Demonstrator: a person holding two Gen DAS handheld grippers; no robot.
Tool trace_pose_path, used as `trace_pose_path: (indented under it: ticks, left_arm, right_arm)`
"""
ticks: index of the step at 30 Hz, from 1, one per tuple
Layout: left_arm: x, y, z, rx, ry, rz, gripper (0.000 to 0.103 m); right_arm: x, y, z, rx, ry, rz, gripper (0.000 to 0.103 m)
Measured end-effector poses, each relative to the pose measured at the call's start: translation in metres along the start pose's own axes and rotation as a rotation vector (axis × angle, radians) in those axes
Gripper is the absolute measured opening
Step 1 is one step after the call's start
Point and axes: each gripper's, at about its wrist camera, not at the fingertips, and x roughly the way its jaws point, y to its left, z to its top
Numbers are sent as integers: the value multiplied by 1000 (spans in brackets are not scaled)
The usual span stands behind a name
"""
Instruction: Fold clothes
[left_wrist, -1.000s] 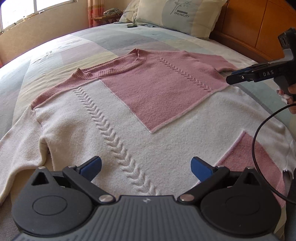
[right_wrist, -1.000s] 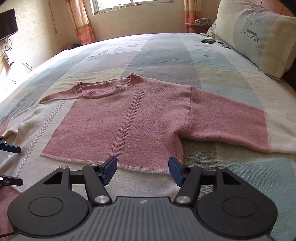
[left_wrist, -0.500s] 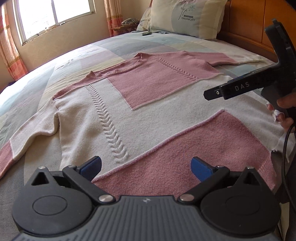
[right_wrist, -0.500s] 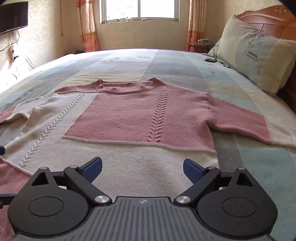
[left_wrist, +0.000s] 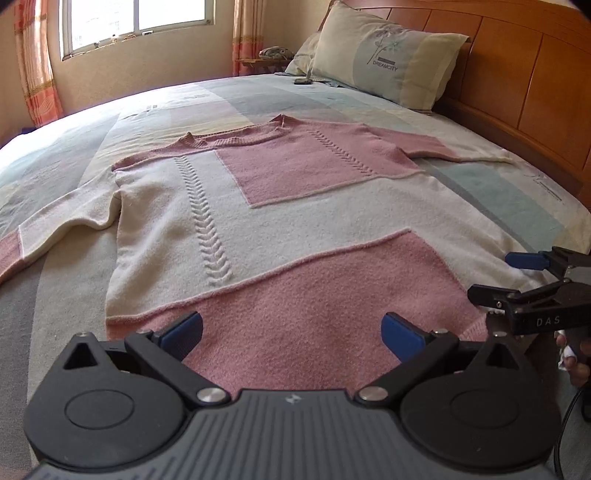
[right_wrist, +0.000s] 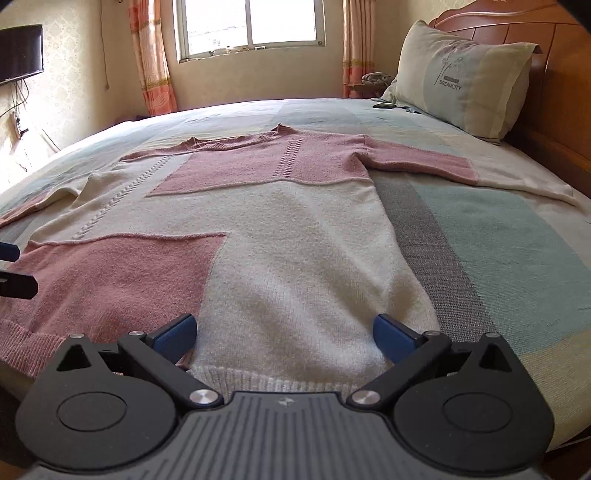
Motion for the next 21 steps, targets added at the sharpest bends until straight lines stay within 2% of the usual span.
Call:
trace_pose_path:
  ticks: [3, 5, 7, 9, 13, 20, 21]
  left_arm:
    - [30, -15, 3, 8, 41, -4, 102]
    - [42, -23, -9, -1, 65, 11, 102]
    - [33, -27, -25, 8, 29, 5, 102]
    - [23, -24, -33, 5, 31, -19, 102]
    - [15, -18, -23, 43, 80, -47, 102]
    - [62, -5, 24, 48, 25, -64, 102]
    - [66, -2, 22, 39, 14, -77, 102]
  right_arm:
    - [0, 1, -2, -8, -13, -3, 103]
    - [-1, 1, -3, -12, -23, -1, 103]
    - [-1, 0, -4, -15, -33, 1, 103]
    - [-2, 0, -5, -19, -43, 3, 103]
    - [-2, -1, -7, -33, -53, 13, 103]
    - [-2, 2, -12, -53, -85, 6, 103]
    - [-3, 2, -13, -55, -88, 5, 103]
